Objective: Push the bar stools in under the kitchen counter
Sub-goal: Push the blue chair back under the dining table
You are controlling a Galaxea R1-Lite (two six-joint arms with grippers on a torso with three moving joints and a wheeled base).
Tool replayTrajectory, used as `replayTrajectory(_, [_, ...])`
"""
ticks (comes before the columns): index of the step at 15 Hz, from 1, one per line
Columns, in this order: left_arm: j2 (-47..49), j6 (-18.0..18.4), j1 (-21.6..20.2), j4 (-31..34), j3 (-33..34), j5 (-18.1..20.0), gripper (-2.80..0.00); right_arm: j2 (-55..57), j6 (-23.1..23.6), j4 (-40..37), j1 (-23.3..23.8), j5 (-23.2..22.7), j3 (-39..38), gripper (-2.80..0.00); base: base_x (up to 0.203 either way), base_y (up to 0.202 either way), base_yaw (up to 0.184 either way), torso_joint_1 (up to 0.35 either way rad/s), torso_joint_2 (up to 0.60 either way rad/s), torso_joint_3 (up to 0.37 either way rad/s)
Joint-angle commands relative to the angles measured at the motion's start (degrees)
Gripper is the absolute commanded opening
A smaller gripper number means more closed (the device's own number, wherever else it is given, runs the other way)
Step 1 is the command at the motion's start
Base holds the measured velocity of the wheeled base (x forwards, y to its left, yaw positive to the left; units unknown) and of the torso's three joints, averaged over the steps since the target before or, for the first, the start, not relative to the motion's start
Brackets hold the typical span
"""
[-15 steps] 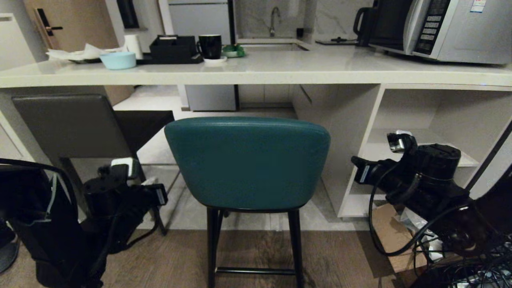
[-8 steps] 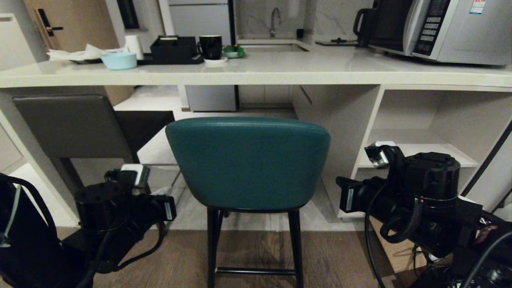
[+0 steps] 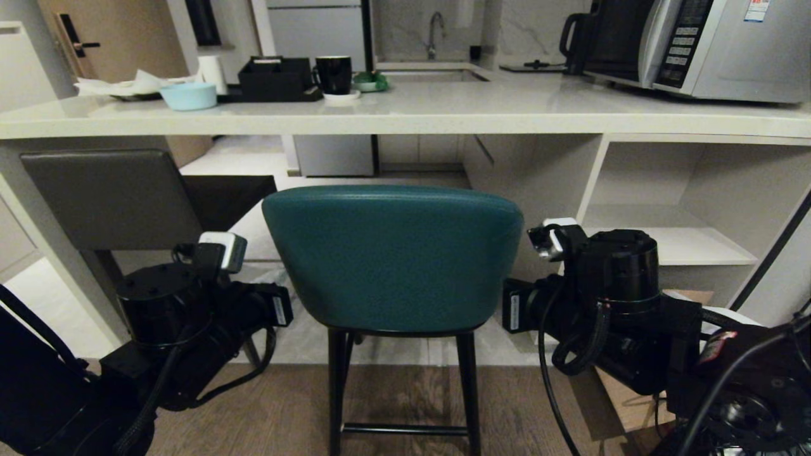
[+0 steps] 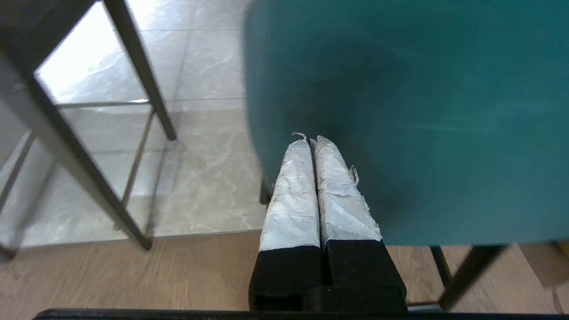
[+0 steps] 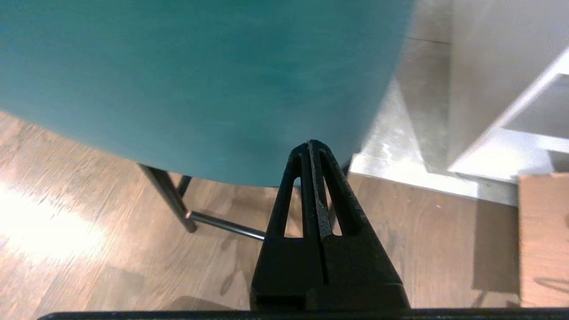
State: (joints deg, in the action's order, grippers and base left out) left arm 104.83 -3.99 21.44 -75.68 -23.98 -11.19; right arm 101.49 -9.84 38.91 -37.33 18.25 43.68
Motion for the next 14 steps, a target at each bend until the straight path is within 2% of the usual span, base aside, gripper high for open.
replayTrajectory(1, [1.67, 0.27, 0.95, -0.45, -0.95, -0.38, -2.80, 3.07, -0.01, 0.27, -1.06, 0.24, 1.57, -2.80, 0.000, 0.000, 0.000, 0.000, 0.00, 0.000])
replayTrajectory(5, [3.45, 0.30, 0.88, -0.26, -2.57, -0.33, -2.80, 3.80, -0.09, 0.31, -1.08, 0.38, 2.11, -2.80, 0.031, 0.000, 0.000, -0.004, 0.00, 0.003])
replayTrajectory(14, [3.98, 0.30, 0.80, -0.52, -2.39, -0.41, -2.80, 3.62, -0.45, 0.65, -1.00, 0.56, 1.67, -2.80, 0.188, 0.000, 0.001, 0.004, 0.00, 0.003])
